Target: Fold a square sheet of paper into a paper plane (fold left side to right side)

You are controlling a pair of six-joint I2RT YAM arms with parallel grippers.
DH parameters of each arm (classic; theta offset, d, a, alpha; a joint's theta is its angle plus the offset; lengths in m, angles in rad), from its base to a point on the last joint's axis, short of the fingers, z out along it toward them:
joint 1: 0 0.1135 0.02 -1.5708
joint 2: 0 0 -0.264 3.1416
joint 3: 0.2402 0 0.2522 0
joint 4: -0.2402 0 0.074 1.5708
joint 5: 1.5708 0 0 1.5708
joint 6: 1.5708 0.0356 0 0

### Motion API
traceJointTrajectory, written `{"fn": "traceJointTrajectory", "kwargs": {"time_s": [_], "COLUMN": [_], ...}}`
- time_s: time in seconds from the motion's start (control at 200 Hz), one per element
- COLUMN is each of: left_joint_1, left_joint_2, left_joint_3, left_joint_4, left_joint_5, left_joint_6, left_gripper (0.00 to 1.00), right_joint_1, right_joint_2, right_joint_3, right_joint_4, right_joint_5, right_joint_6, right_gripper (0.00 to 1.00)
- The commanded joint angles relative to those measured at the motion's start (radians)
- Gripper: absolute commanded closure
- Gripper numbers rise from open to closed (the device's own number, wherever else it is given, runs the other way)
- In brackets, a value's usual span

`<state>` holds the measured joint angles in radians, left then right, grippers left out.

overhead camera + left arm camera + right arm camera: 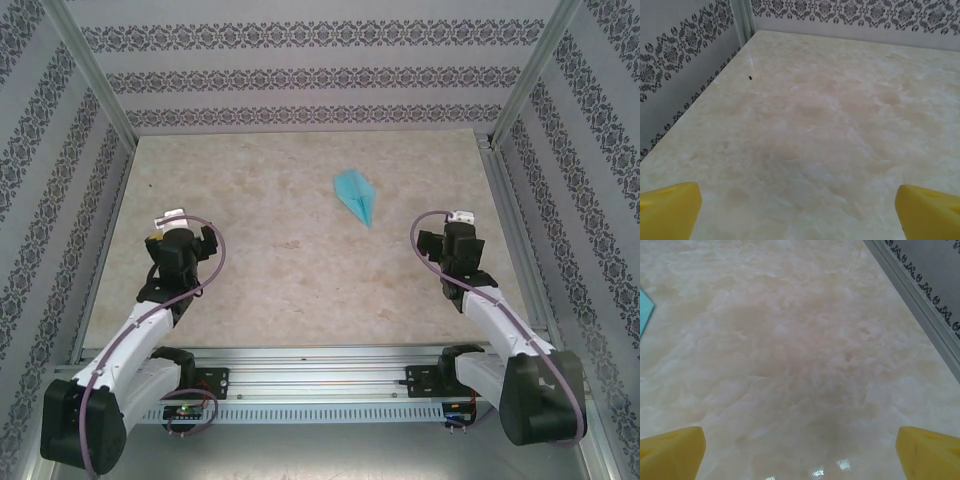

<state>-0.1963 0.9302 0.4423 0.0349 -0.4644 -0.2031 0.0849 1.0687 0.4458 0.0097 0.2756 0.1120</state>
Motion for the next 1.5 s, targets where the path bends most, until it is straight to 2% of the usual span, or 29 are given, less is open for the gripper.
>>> {"fn": "traceJointTrajectory", "kwargs": {"time_s": [0.0,0.12,0.185,0.29,0.335,0.39,0.46,0.575,0.659,0.834,0.889,0.984,1.494], "left_joint_1": [0.016,0.024,0.035,0.059,0.065,0.066,0.075,0.093,0.106,0.107,0.108,0.117,0.124], "left_joint_2": [0.089,0.181,0.221,0.295,0.302,0.324,0.34,0.38,0.431,0.643,0.614,0.628,0.631], "left_joint_3": [-0.022,-0.051,-0.082,-0.126,-0.109,-0.118,-0.121,-0.125,-0.124,-0.1,-0.059,-0.029,-0.03], "left_joint_4": [0.197,0.335,0.432,0.573,0.55,0.609,0.643,0.717,0.785,0.963,0.838,0.792,0.801], "left_joint_5": [-0.016,0.062,0.113,0.169,0.211,0.243,0.278,0.345,0.384,0.415,0.415,0.393,0.398], "left_joint_6": [0.084,0.123,0.141,0.149,0.165,0.194,0.207,0.231,0.234,0.26,0.26,0.235,0.232], "left_gripper": [0.0,0.0,0.0,0.0,0.0,0.0,0.0,0.0,0.0,0.0,0.0,0.0,0.0], "right_joint_1": [-0.024,-0.048,-0.055,-0.056,-0.056,-0.057,-0.081,-0.093,-0.098,-0.099,-0.098,-0.097,-0.092], "right_joint_2": [0.077,0.215,0.251,0.317,0.35,0.403,0.404,0.48,0.455,0.466,0.466,0.464,0.466], "right_joint_3": [-0.018,-0.051,-0.015,-0.018,-0.015,-0.022,-0.029,-0.097,-0.074,-0.085,-0.088,-0.087,-0.082], "right_joint_4": [0.307,0.57,0.557,0.697,0.73,0.814,0.805,1.037,0.938,0.978,0.985,0.981,0.974], "right_joint_5": [-0.045,-0.068,-0.103,-0.143,-0.162,-0.163,-0.189,-0.196,-0.191,-0.164,-0.163,-0.167,-0.17], "right_joint_6": [-0.066,-0.1,-0.116,-0.132,-0.147,-0.145,-0.123,-0.106,-0.101,-0.095,-0.095,-0.096,-0.103], "right_gripper": [0.02,0.02,0.02,0.02,0.02,0.02,0.02,0.02,0.02,0.02,0.02,0.02,0.02]}}
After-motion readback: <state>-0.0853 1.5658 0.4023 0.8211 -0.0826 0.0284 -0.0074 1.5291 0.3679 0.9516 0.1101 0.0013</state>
